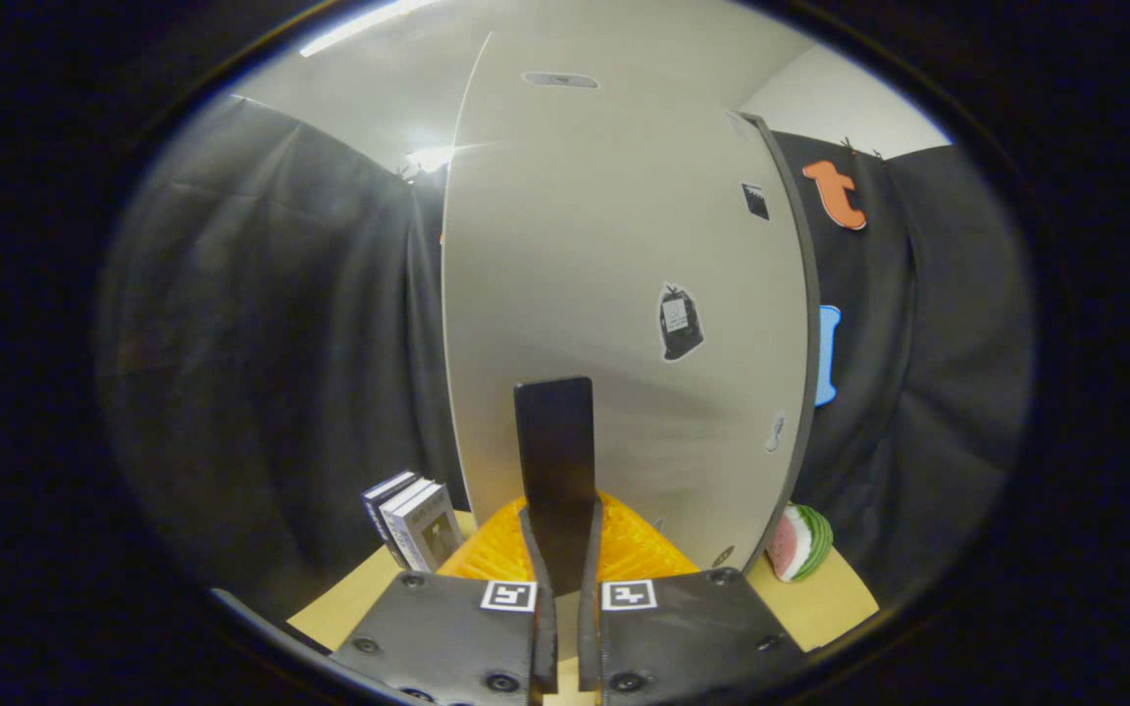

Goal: Open the shoe cabinet door, grab the shoes and put them into the shoe cabinet, then close the shoe cabinet door.

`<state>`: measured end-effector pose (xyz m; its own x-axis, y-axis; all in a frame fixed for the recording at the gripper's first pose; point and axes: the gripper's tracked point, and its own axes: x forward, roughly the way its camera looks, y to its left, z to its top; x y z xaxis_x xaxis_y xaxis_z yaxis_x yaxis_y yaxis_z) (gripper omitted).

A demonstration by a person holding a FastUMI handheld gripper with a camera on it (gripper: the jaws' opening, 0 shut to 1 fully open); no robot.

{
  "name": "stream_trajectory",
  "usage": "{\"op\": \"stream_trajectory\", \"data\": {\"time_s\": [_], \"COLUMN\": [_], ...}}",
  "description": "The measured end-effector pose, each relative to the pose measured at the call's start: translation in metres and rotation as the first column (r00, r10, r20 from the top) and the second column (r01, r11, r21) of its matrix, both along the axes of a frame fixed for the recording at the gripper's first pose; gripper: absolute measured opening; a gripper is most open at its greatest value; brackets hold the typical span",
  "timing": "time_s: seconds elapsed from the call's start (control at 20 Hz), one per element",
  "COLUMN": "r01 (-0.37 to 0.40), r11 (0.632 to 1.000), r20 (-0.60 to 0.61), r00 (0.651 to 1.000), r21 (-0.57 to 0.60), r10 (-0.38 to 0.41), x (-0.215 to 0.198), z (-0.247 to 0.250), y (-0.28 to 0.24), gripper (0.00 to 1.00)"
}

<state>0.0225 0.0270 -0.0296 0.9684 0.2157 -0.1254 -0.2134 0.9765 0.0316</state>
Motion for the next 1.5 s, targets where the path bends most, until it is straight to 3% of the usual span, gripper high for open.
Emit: {"op": "stream_trajectory", "data": {"time_s": [0.2,1.5], "r01": [-0.009,0.201], "r11": [1.000,0.977], "r20": [0.011,0.036], "r00": [1.000,0.979], "r21": [-0.016,-0.068], "r10": [0.009,-0.199], "x": [-0.009,-0.018], "z": [0.002,0.006], "y": [-0.016,-0.098], "gripper": [0.10,0.06]}}
